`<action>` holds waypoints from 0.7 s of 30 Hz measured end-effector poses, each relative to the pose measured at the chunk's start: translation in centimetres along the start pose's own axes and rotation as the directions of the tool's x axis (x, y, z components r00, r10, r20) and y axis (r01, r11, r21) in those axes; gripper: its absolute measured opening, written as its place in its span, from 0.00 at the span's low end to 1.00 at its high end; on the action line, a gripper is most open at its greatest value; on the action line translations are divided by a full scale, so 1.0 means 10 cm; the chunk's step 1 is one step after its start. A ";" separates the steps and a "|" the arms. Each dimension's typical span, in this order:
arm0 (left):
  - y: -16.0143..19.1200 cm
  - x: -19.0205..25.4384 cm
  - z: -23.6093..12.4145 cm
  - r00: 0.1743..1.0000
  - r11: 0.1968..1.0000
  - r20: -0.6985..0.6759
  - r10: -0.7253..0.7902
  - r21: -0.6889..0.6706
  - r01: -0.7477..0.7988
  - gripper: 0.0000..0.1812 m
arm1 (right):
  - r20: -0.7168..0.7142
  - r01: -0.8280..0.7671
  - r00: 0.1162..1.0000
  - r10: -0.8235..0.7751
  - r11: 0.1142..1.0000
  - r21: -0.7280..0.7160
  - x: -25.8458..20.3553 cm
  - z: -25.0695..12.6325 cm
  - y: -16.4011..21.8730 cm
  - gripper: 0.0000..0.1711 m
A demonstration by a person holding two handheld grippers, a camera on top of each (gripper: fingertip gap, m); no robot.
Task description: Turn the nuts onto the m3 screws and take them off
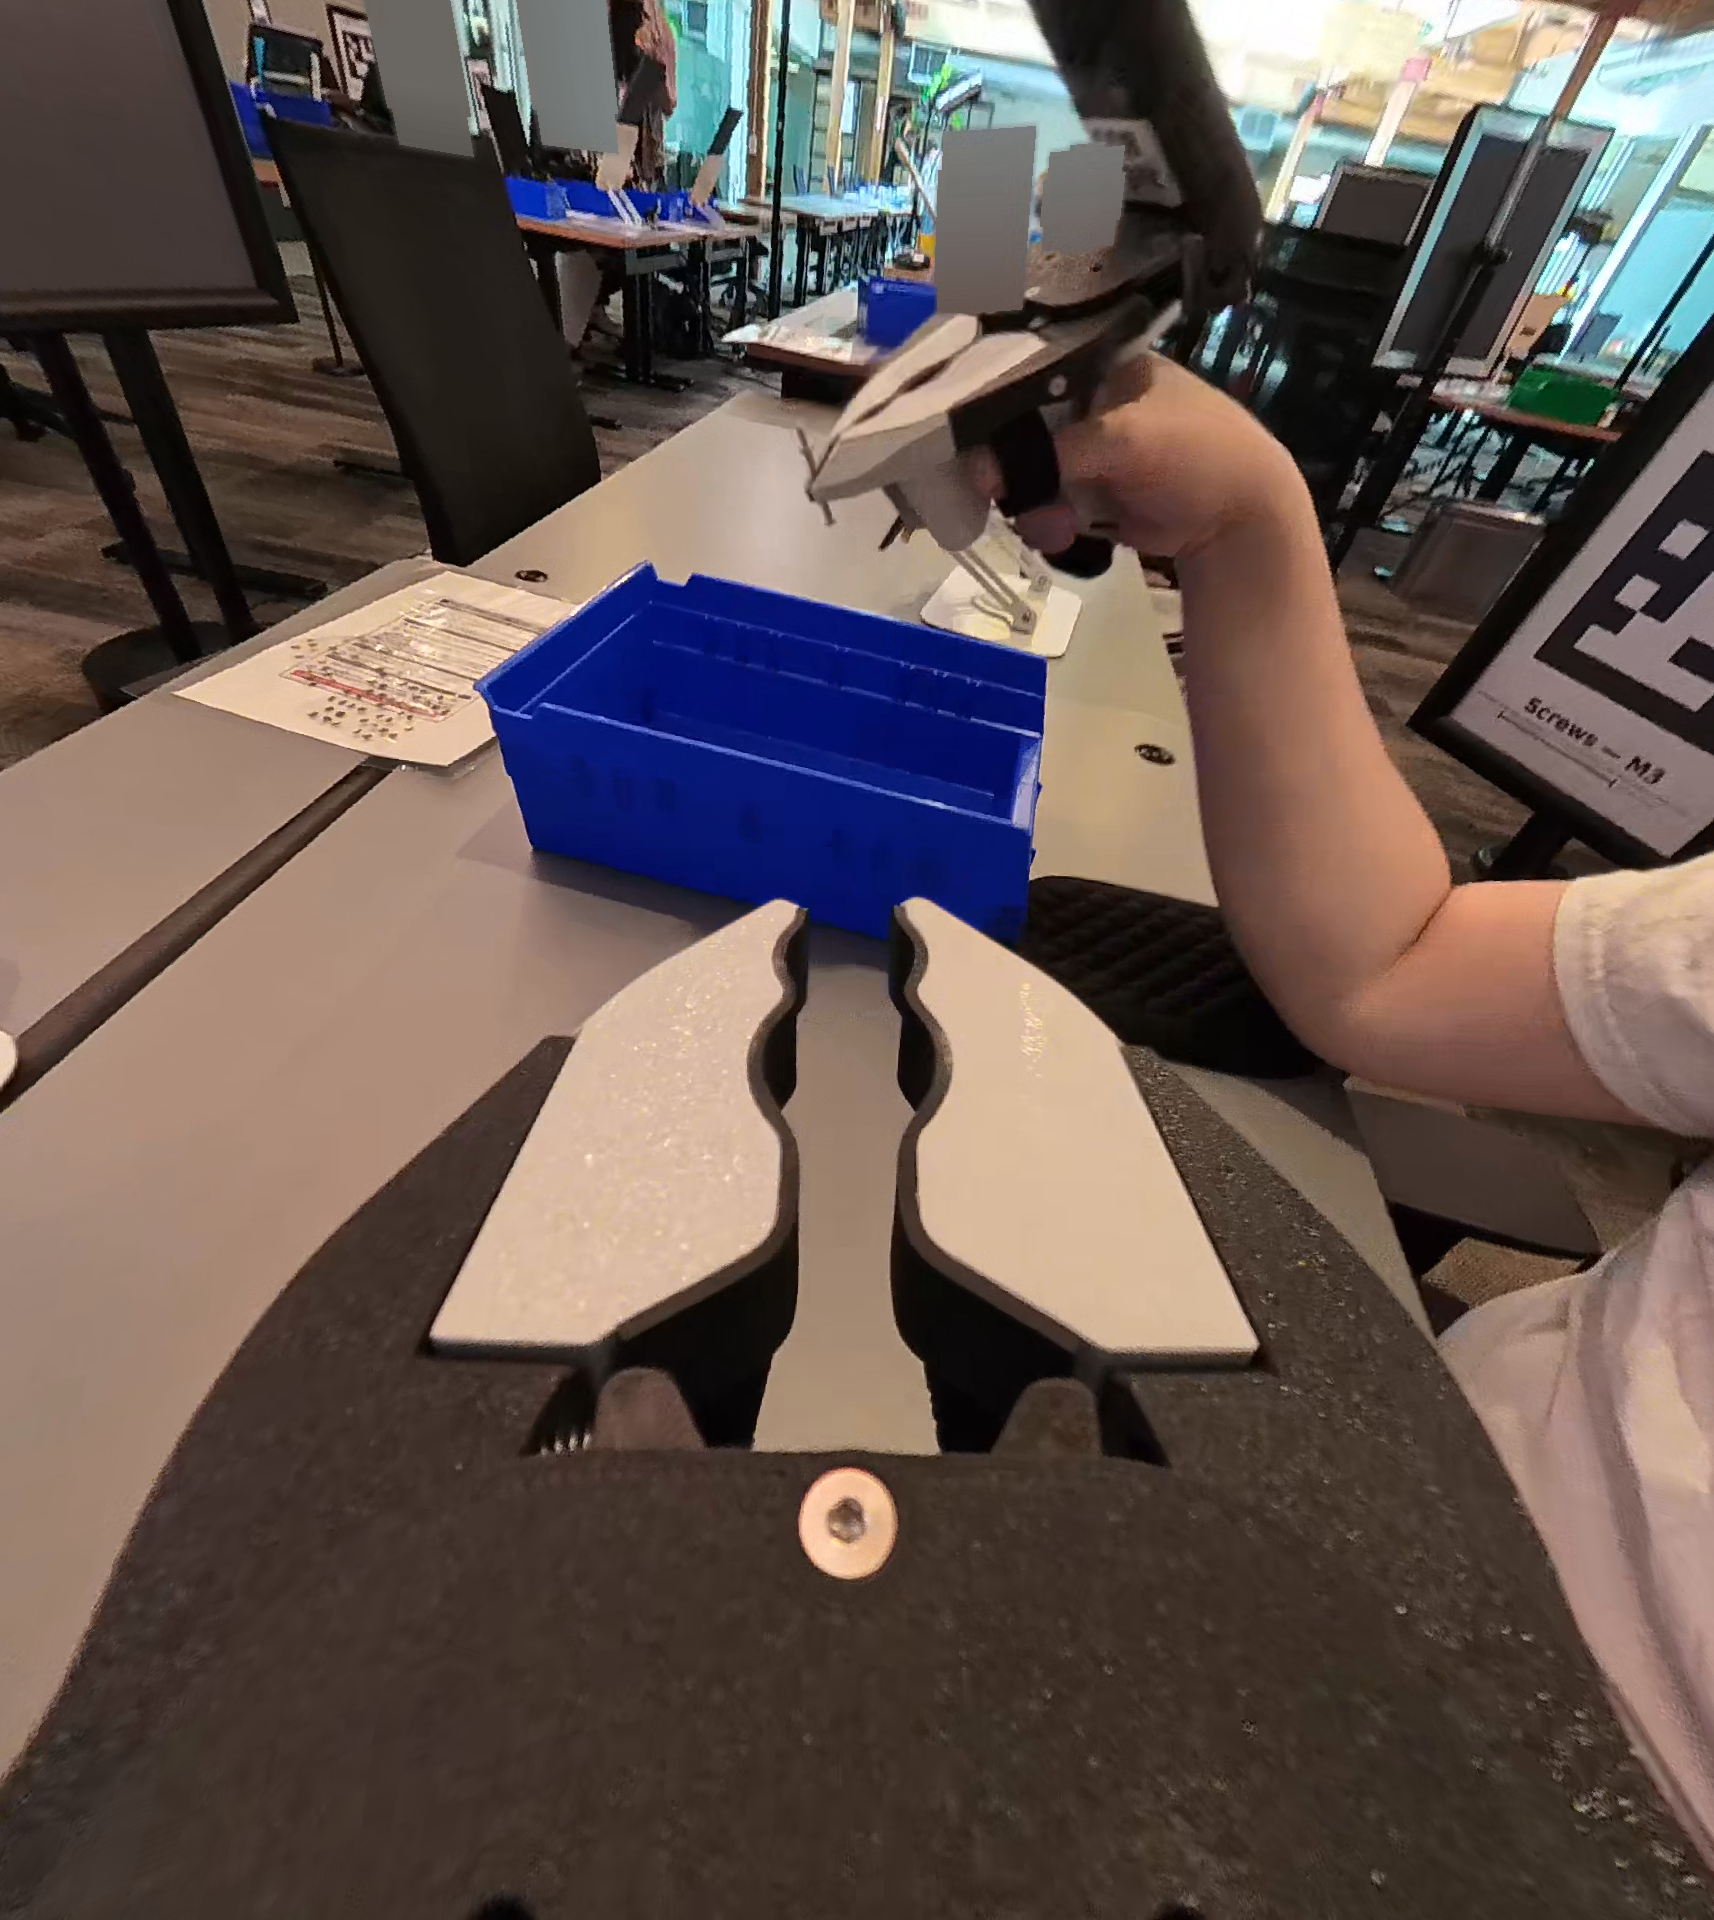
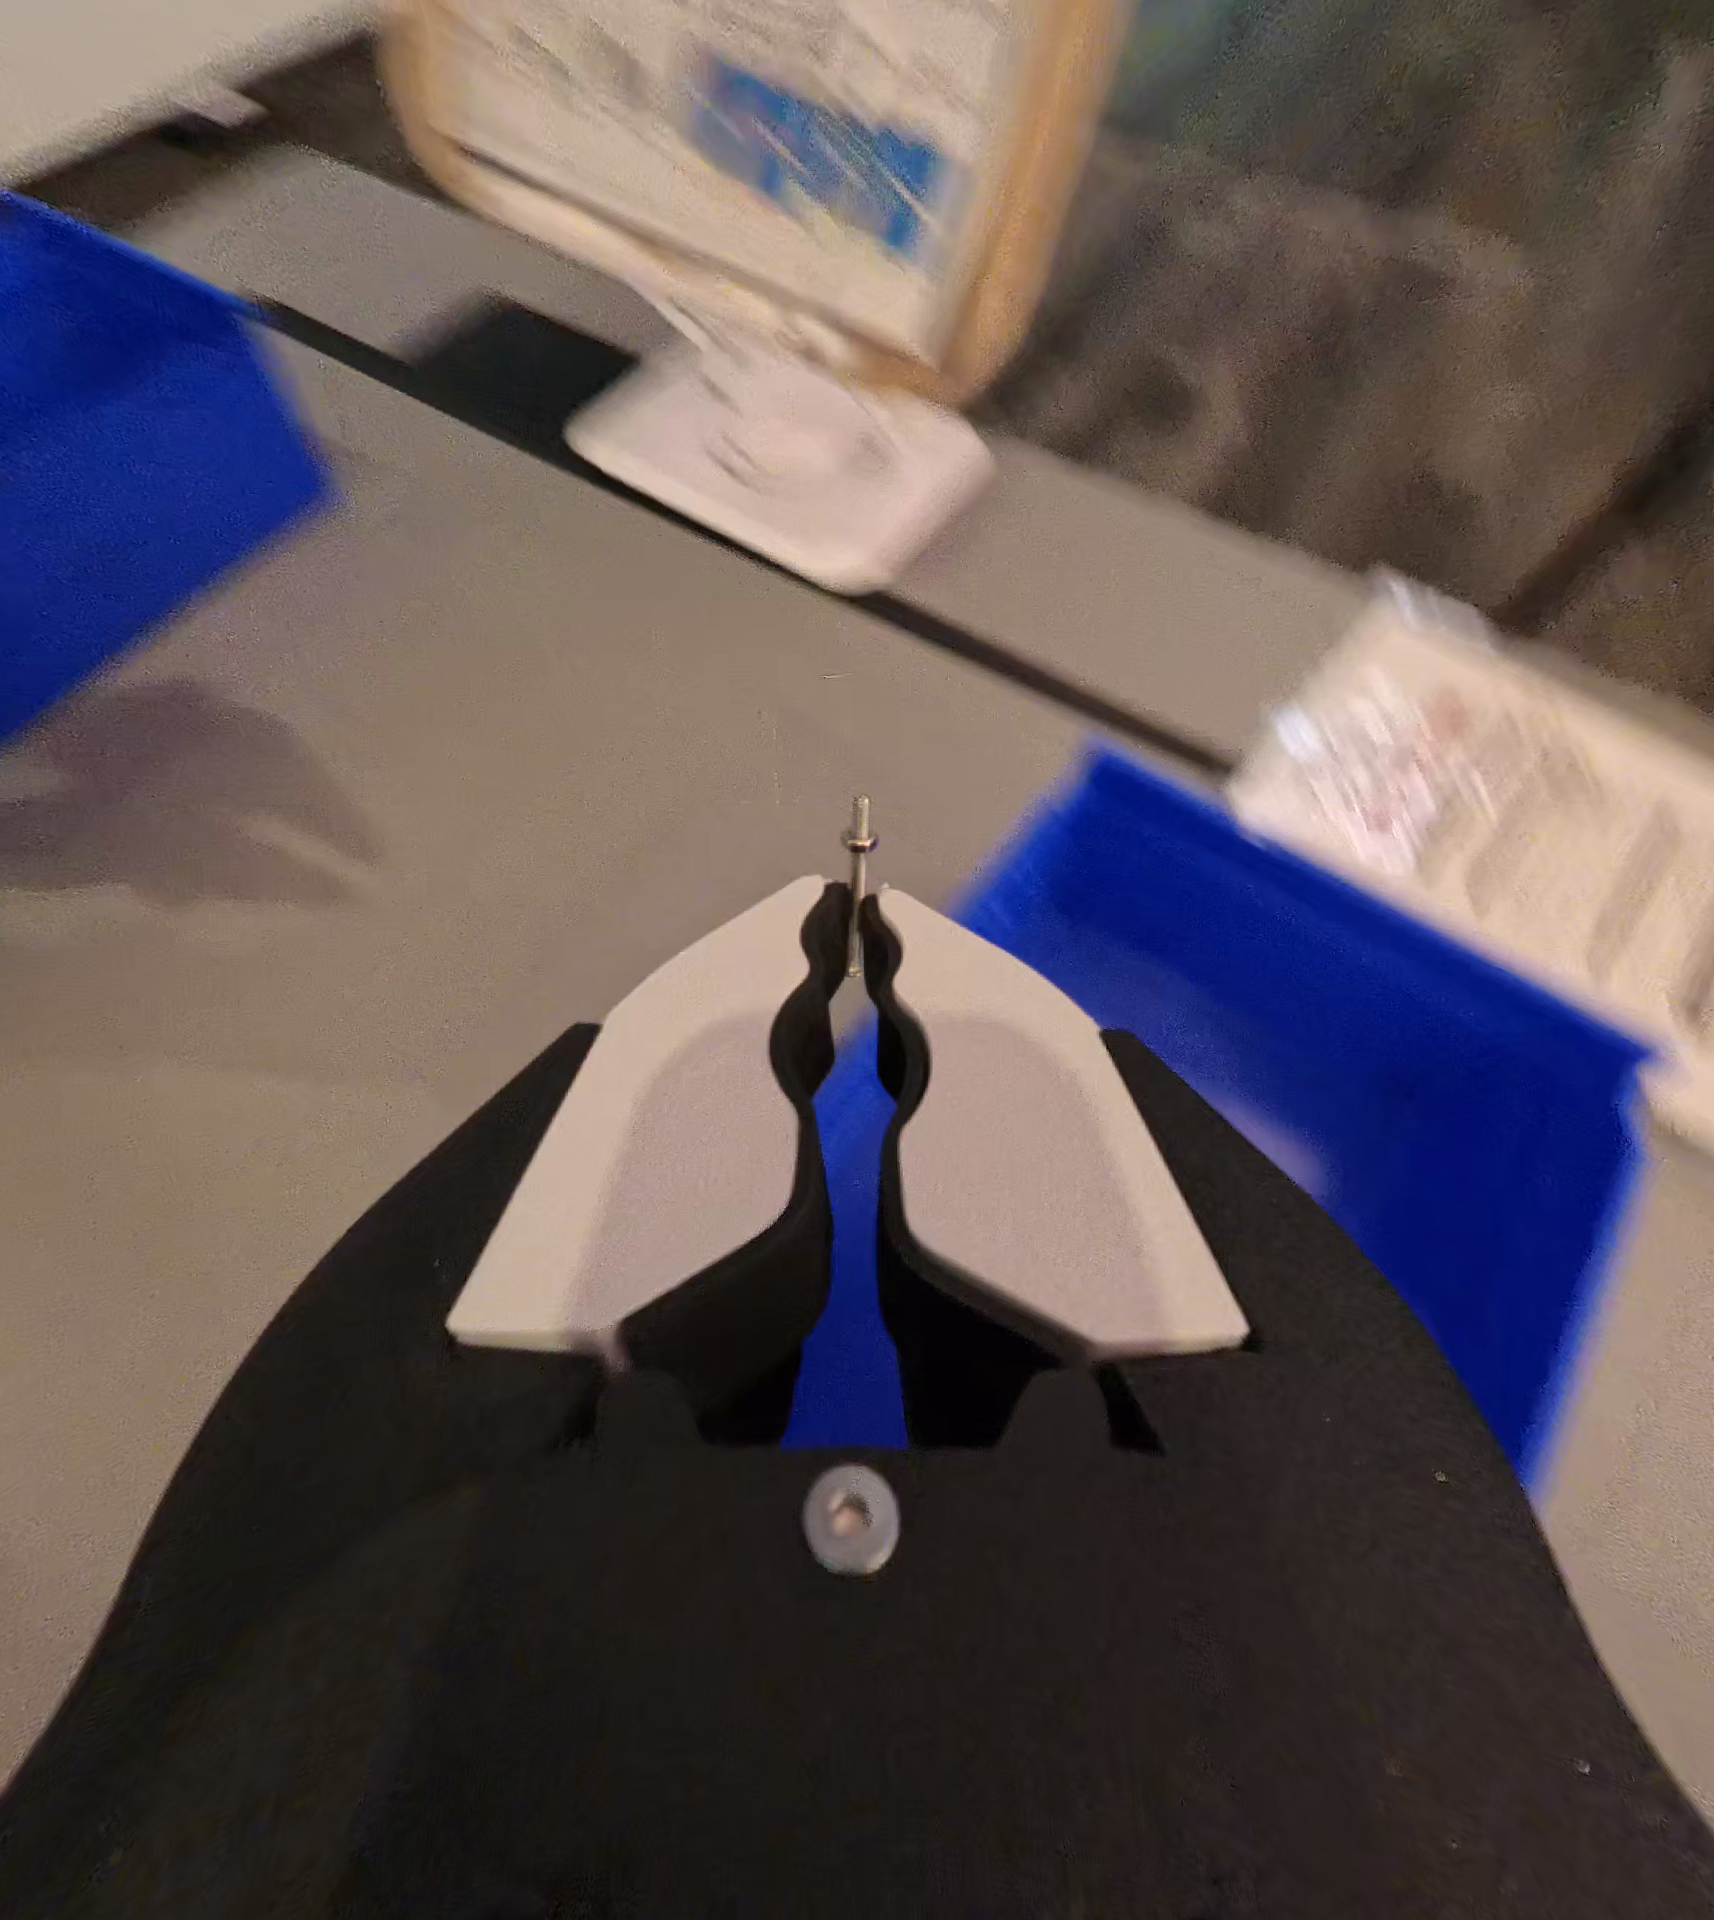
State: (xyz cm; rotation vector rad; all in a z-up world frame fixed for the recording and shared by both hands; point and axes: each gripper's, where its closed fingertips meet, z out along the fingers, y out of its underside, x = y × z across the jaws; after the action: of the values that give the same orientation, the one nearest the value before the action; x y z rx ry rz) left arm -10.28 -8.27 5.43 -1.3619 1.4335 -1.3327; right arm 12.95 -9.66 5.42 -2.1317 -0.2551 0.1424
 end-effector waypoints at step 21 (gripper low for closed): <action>0.05 -0.02 -0.05 0.999 0.998 -0.010 -0.033 -0.059 0.032 0.06 | -0.429 -0.462 0.873 0.232 0.672 -0.579 1.39 0.63 2.09 0.02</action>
State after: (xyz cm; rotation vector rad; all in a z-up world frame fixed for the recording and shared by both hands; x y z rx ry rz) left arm -10.87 -7.99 5.04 -1.4230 1.4740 -1.3300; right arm 27.86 -12.20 -15.64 -2.8688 0.3801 -0.1000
